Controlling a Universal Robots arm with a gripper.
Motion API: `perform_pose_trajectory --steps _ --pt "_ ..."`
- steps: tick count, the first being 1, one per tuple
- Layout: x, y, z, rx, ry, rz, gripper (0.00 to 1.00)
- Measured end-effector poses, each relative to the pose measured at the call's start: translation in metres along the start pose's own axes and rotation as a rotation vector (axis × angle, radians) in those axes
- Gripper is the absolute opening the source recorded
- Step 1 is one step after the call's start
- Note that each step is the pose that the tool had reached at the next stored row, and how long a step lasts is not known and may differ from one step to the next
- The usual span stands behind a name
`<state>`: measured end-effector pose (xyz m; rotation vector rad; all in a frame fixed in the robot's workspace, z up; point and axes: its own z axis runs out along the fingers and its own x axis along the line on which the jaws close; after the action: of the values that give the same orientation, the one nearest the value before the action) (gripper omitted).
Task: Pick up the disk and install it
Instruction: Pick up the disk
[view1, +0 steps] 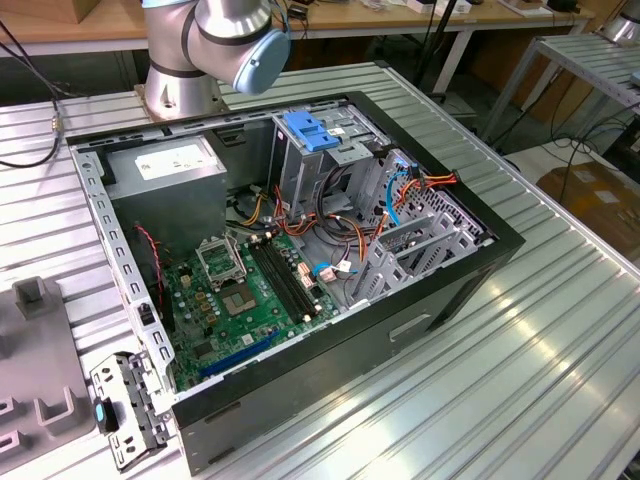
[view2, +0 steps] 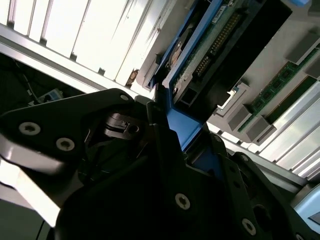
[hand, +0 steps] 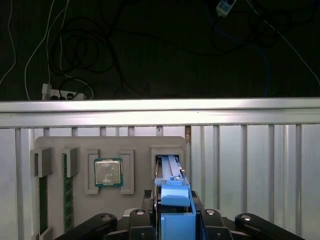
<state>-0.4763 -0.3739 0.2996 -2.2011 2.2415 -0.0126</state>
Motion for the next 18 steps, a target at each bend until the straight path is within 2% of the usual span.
perform_pose_trajectory --steps 7,12,18 --pt "0.0 0.0 -0.002 -0.0001 -0.0003 0.0 0.37" --pt "0.0001 -0.0001 -0.0128 0.0 -0.0004 0.0 0.37" --pt "0.0002 -0.0002 -0.0285 0.0 -0.0004 0.0 0.37"
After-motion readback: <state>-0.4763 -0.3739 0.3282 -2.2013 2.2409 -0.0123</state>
